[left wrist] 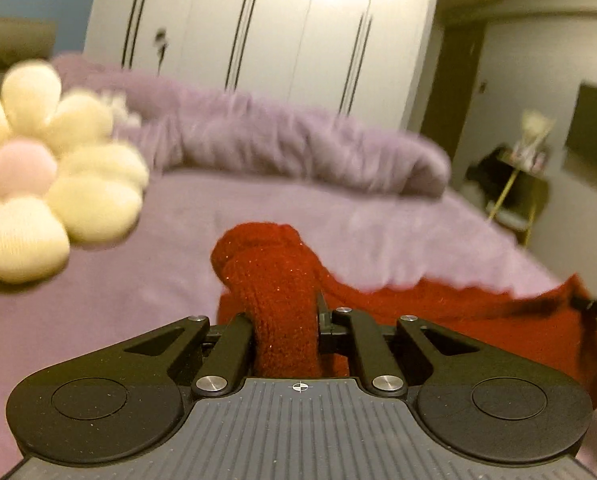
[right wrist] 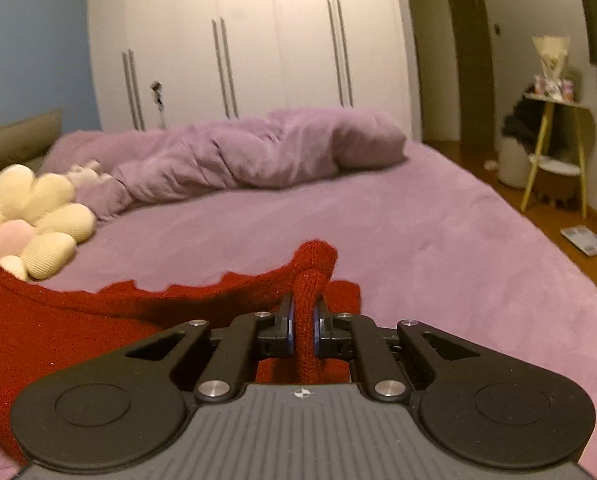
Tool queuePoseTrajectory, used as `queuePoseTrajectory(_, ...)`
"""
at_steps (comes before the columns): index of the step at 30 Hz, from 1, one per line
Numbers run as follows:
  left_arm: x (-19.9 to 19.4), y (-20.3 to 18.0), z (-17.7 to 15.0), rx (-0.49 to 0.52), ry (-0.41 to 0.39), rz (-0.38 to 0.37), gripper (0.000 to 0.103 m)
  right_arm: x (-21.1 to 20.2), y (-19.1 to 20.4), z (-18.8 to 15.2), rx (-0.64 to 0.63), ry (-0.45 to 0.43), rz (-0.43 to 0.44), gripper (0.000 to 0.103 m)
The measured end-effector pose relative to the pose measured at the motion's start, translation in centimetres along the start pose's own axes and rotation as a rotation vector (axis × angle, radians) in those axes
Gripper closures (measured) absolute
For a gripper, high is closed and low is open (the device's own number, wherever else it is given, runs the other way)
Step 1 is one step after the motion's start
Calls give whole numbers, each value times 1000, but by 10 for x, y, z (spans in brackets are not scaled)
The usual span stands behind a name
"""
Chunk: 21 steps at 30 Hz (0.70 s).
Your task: Fold small clothes
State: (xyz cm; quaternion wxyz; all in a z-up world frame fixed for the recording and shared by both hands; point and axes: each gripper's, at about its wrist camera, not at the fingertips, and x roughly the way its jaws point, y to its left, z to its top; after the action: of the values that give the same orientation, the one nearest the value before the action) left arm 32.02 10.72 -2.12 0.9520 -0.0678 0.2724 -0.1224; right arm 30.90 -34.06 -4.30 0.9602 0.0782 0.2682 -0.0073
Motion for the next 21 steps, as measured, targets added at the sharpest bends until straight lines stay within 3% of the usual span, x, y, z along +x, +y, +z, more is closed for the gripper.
queuePoseTrajectory(3,31,4,-17,-42,124,-8,89,25,-6,-8,29,114,32,93)
queuePoseTrajectory(4,35,5,-22,-48,137,-6,85,31,-6,-10,32,135,34,91)
queuePoseTrajectory(5,40,5,-26,-59,144,-9,75,35,-6,-12,25,147,25,89)
queuePoseTrajectory(7,45,10,-31,-98,163,-32,73,41,-5,-14,0,165,17,88)
queuePoseTrajectory(8,47,12,-31,-113,165,-36,74,44,-4,-14,-9,171,14,87)
queuePoseTrajectory(9,50,14,-31,-122,175,-32,86,46,-2,-15,-26,175,6,87)
queuePoseTrajectory(11,53,16,-29,-122,180,-14,94,47,4,-17,-76,179,-16,94)
queuePoseTrajectory(14,37,8,-16,-89,107,13,94,39,21,-13,-182,135,-55,96)
queuePoseTrajectory(17,15,-5,15,-46,-21,7,94,21,34,5,-249,-12,-97,96)
queuePoseTrajectory(21,19,-22,50,37,-139,94,94,26,50,28,-270,-144,-208,96)
